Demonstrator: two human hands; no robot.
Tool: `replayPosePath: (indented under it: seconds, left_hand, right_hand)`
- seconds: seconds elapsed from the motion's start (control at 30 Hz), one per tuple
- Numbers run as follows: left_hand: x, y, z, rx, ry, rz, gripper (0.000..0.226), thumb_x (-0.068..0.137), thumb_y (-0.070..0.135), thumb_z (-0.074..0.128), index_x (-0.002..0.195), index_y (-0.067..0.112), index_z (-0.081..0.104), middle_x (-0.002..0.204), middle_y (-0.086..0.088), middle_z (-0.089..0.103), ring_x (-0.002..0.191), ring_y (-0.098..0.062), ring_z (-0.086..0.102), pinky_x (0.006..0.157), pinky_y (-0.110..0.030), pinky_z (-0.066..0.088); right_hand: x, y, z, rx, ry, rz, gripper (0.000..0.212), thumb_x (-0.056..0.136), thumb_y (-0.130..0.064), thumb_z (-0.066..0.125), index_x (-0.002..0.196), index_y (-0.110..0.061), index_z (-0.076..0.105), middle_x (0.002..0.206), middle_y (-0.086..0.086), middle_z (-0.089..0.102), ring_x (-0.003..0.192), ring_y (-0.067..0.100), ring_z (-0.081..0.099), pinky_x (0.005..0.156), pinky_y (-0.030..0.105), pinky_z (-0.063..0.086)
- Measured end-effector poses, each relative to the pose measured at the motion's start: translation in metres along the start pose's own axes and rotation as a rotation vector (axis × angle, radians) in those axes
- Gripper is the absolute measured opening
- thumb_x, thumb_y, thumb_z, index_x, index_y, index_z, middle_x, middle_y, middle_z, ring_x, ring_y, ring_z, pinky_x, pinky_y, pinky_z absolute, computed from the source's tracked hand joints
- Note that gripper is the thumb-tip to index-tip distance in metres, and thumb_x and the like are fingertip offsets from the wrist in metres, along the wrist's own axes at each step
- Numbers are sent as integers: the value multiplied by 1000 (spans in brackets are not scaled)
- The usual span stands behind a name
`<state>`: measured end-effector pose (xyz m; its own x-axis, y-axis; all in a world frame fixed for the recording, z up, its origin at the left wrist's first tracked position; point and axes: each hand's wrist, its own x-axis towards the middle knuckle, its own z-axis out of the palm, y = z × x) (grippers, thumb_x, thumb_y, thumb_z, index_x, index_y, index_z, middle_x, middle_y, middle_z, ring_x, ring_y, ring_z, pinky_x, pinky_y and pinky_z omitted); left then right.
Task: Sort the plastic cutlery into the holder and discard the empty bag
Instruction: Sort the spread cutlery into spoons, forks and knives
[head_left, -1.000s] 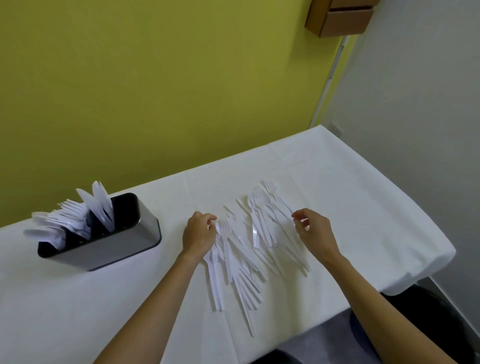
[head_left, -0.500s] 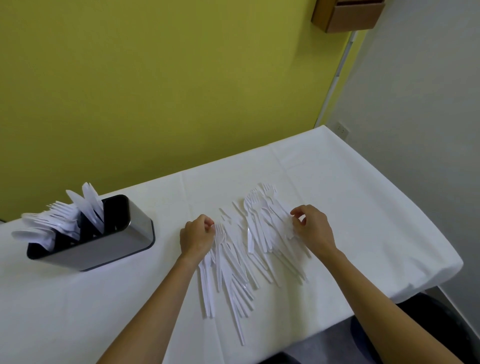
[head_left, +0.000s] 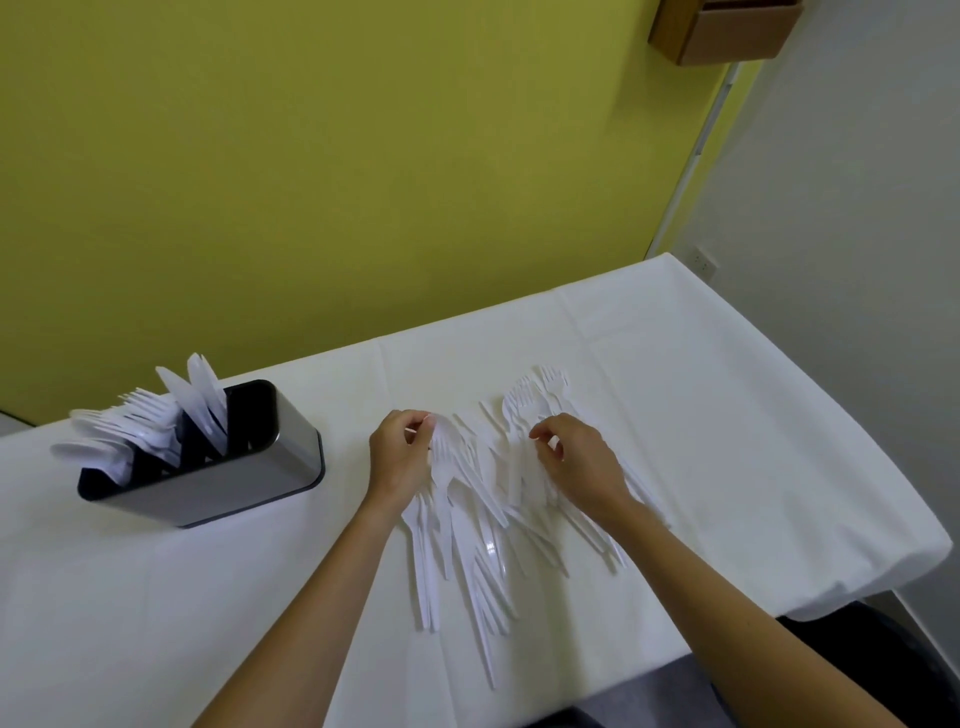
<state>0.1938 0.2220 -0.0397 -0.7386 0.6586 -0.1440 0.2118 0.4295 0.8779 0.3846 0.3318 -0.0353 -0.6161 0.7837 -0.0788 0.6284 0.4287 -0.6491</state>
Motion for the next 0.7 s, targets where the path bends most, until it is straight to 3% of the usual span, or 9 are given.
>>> replayPosePath:
  seconds: [0.2,0.37,0.57,0.7]
  left_hand:
    - [0,7,-13,-83,85,62,9,93,15,58,89,14,66,82,-2,66,77,-19,62,58,-22,54]
    - [1,13,-24,-136,241,101,9,91,16,60,86,16,67,78,4,66,73,-22,62,69,-42,55]
    - [-1,17,-30,-165,290,108,7,91,16,60,86,17,66,77,10,64,72,-14,60,71,-46,55]
    - [-5,8,-29,-146,245,96,10,92,15,58,95,15,68,82,5,66,72,-9,59,72,-48,56]
  right_hand:
    - [8,-17,16,-49,-55,-22,19,95,-22,49,106,-19,64,101,-6,65,85,10,59,76,26,51]
    - [6,-15,19,-252,-140,-20,24,93,-33,54,110,-18,62,106,-4,61,88,12,60,75,24,50]
    - [4,-19,17,-404,-125,19,38,87,-53,57,98,-17,58,97,-3,56,78,13,59,67,24,48]
    - [7,-28,22,-512,-133,29,32,90,-44,57,92,-12,58,93,-1,55,74,15,59,66,27,49]
